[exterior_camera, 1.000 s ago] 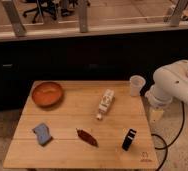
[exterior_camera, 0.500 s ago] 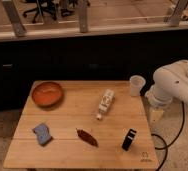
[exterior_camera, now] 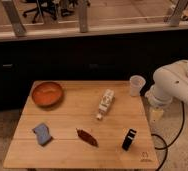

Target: Knock the eraser over

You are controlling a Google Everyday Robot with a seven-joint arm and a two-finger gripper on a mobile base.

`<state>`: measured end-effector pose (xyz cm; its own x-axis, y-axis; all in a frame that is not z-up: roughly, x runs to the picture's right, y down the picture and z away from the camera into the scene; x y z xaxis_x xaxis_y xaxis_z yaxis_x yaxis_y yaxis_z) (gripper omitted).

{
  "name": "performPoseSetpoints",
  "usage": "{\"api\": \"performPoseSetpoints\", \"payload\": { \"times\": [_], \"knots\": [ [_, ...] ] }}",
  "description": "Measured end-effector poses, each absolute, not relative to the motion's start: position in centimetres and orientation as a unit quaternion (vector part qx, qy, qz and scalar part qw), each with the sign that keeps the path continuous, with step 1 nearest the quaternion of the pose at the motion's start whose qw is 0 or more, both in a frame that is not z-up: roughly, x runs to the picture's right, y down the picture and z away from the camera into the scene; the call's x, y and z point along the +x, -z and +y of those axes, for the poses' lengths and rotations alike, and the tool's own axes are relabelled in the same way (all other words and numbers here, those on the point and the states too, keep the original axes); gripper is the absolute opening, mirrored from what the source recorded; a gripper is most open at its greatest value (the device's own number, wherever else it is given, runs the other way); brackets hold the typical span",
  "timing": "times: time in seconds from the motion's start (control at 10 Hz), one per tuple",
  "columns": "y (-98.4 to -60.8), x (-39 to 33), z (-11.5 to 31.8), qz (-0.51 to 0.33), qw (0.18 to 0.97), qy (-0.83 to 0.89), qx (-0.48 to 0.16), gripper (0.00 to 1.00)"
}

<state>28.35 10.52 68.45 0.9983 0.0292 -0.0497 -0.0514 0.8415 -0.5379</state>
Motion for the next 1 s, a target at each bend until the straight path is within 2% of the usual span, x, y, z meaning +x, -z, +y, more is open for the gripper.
{"api": "performPoseSetpoints", "payload": {
  "times": [1.0],
  "knots": [
    [-68.4,28.1,13.7,0.022,0.952,-0.02,-0.303,0.8]
  ]
}}
